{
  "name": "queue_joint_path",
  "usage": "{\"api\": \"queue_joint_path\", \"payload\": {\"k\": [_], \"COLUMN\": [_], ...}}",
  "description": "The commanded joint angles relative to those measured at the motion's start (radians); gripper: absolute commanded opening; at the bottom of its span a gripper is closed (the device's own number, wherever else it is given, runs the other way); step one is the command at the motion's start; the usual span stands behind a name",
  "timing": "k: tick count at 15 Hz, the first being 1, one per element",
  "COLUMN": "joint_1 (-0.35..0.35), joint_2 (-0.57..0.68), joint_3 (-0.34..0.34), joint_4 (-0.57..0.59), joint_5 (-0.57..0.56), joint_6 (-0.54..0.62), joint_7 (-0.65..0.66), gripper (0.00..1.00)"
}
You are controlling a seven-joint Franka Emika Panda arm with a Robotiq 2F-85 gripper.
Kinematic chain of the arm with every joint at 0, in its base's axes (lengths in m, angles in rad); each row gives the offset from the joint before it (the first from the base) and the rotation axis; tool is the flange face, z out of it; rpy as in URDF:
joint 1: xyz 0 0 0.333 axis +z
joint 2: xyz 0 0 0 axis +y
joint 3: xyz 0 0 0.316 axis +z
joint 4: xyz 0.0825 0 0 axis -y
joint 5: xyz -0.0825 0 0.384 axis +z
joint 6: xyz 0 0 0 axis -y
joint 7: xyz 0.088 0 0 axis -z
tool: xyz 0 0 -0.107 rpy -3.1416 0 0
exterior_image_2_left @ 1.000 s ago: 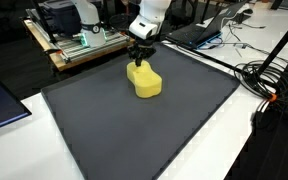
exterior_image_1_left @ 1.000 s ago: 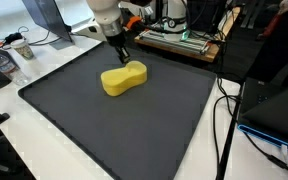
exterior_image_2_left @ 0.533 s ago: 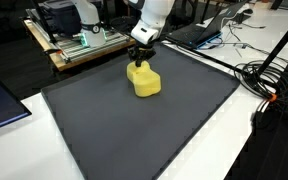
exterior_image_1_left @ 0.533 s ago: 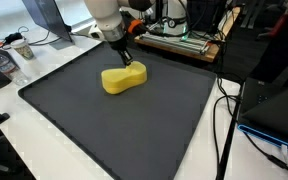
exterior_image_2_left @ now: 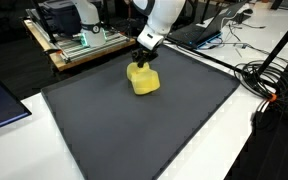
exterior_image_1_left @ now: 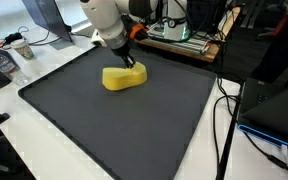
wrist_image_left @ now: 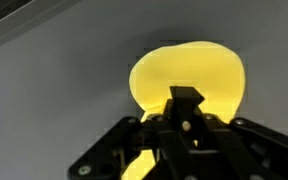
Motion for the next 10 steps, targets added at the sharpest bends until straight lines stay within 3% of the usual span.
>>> {"api": "queue_joint_path", "payload": {"k": [1, 10], "joint_1": [0.007, 0.004], "joint_2": [0.103, 0.150], "joint_3": [-0.003, -0.006], "joint_4": [0.019, 0.079], "joint_5": [0.048, 0.052], "joint_6": [-0.029, -0.092], "joint_7": [-0.014, -0.014], "gripper": [0.04, 0.04]}}
